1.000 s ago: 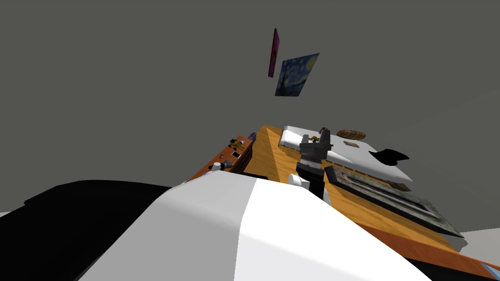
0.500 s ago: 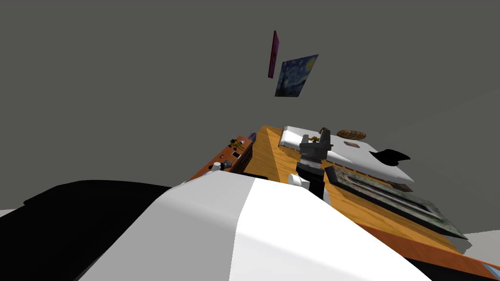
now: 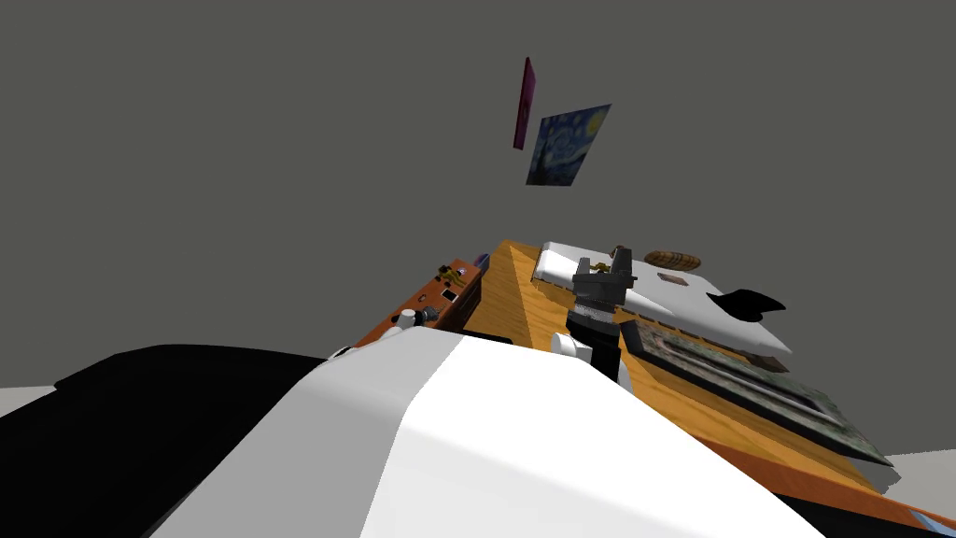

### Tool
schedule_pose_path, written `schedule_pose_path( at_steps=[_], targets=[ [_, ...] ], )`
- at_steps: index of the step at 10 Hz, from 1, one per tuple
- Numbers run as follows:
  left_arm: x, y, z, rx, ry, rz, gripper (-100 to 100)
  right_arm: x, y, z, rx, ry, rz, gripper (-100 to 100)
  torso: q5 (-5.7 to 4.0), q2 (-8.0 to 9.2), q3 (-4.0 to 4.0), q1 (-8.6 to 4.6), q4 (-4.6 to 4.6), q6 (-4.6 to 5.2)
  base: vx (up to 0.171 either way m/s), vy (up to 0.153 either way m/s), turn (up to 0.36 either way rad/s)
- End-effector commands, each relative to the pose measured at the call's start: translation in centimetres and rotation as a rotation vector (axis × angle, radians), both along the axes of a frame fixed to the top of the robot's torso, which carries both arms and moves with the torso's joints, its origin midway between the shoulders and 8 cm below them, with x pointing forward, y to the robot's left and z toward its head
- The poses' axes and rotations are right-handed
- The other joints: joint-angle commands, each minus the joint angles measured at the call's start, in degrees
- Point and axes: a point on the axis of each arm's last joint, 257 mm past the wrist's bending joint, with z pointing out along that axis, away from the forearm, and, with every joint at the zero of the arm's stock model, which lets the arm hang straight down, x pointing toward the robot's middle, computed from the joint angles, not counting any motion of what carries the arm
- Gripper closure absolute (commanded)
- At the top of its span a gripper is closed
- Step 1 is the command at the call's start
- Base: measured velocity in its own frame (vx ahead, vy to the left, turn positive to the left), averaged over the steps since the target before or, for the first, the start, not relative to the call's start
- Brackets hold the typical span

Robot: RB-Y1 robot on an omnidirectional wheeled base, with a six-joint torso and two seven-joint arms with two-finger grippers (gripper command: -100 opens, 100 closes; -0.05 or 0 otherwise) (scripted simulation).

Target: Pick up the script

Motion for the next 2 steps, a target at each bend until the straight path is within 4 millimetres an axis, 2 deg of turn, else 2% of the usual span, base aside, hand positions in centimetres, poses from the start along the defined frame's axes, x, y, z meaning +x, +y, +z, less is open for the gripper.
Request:
schedule_pose_path(
  at_steps=[1, 2],
  targets=[
    [0.0, 0.0, 0.0, 0.0, 0.0, 0.0, 100, 0.0, 0.0, 0.0, 0.0, 0.0, 0.0, 0, 0.0, 0.0, 0.0, 0.0, 0.0, 0.0, -0.01, -0.033, 0.012],
    [-0.08, 0.08, 0.02, 0.0, 0.001, -0.003, 0, 0.0, 0.0, 0.0, 0.0, 0.0, 0.0, 0, 0.05, -0.02, -0.01, 0.15, 0.01, 0.02, -0.002, -0.007, -0.001]
  ],
)
